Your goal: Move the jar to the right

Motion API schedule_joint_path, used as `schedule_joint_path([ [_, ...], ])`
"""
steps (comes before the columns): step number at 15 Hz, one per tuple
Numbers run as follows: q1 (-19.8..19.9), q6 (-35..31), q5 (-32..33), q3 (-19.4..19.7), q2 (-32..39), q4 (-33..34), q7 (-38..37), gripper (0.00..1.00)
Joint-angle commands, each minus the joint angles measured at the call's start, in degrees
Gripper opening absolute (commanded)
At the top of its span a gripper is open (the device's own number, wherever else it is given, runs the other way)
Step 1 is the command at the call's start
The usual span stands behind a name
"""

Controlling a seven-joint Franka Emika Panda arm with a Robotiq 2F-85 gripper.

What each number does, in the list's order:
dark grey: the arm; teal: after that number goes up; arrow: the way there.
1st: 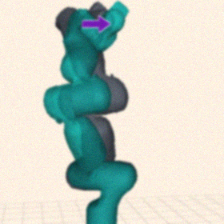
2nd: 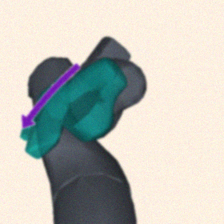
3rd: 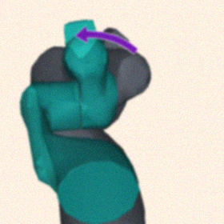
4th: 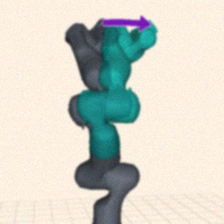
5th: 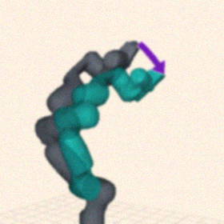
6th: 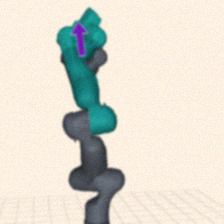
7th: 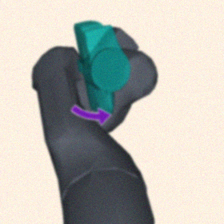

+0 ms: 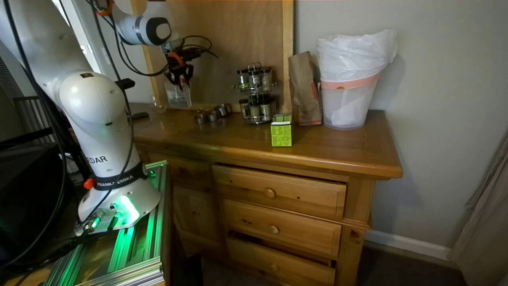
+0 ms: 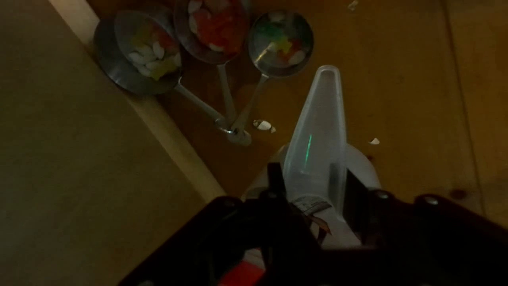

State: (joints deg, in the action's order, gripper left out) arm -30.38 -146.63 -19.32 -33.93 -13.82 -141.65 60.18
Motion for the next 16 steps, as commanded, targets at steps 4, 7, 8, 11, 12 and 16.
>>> schedule_joint_path([
  [4, -11.68, -0.42, -1.99, 10.59, -21.97, -21.75, -17.1, 0.11],
  [7, -2.65, 6.28, -2.03, 4.44, -24.99, -17.4, -23.93, 0.11],
  [8, -1.29, 7.31, -2.17, 3.65, -26.57, -17.09, -26.15, 0.11],
  [11, -2.01, 5.16, -1.99, 4.3, -24.32, -16.66, -25.78, 0.36],
  [12, -1.76, 5.29, -1.99, 3.86, -25.12, -16.66, -26.79, 0.36],
  [16, -2.58, 5.68, 8.14, 6.62, -22.94, -16.39, -34.81, 0.11],
])
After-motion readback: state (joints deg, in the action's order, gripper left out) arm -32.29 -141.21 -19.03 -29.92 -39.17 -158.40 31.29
